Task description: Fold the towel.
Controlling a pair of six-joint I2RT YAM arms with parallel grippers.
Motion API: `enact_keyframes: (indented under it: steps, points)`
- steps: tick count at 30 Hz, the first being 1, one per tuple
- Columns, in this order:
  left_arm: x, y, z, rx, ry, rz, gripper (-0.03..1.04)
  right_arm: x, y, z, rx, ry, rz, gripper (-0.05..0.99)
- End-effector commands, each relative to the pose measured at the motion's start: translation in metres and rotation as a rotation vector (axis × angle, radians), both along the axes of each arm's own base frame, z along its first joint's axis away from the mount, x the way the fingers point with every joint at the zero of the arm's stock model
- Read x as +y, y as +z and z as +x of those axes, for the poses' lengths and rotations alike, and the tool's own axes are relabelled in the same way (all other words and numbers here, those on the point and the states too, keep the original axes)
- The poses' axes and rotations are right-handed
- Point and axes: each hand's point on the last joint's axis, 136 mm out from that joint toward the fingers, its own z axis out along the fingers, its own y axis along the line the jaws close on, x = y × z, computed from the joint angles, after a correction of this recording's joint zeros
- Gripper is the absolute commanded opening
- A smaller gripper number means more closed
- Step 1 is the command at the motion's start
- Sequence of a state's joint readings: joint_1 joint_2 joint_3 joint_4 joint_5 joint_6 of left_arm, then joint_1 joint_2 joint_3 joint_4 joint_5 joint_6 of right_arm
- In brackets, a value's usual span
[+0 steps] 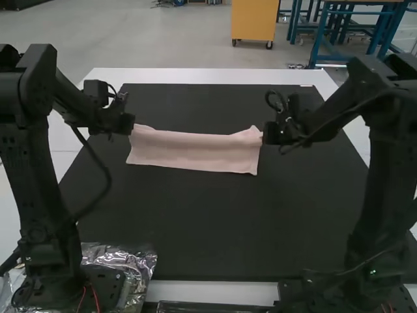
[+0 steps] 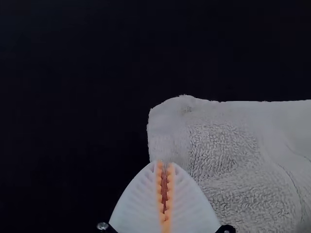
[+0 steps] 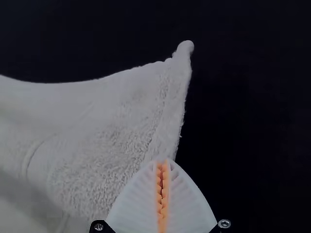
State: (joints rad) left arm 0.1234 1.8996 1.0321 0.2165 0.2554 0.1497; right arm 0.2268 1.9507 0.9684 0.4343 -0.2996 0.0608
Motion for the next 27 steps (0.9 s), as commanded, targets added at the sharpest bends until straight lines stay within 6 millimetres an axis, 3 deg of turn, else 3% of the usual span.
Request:
enact_keyframes:
  steps: [1,9,18,21,22,25,27]
  points:
    - [0.006,0.024,-0.007,-0.055,0.004,0.018,0.02,-0.003,0.017,-0.005,-0.021,-0.004,0.027,-0.03]
    - [0.009,0.021,-0.035,-0.044,0.017,0.017,0.02,0.000,0.001,-0.034,0.036,0.019,0.030,-0.03]
    - [0.005,-0.022,-0.071,0.006,0.024,0.013,0.02,0.009,-0.038,-0.065,0.123,0.057,0.010,-0.02]
    - [0.004,-0.030,-0.079,0.010,0.026,0.010,0.02,0.008,-0.043,-0.069,0.135,0.057,0.008,0.25]
    - [0.004,-0.032,-0.080,0.014,0.026,0.009,0.10,0.008,-0.041,-0.067,0.134,0.050,0.014,0.31]
    - [0.003,-0.031,-0.081,0.020,0.024,0.008,0.73,0.007,-0.036,-0.063,0.128,0.038,0.028,0.64]
    - [0.004,-0.026,-0.079,0.007,0.024,0.007,0.92,0.008,-0.028,-0.059,0.112,0.034,0.038,0.79]
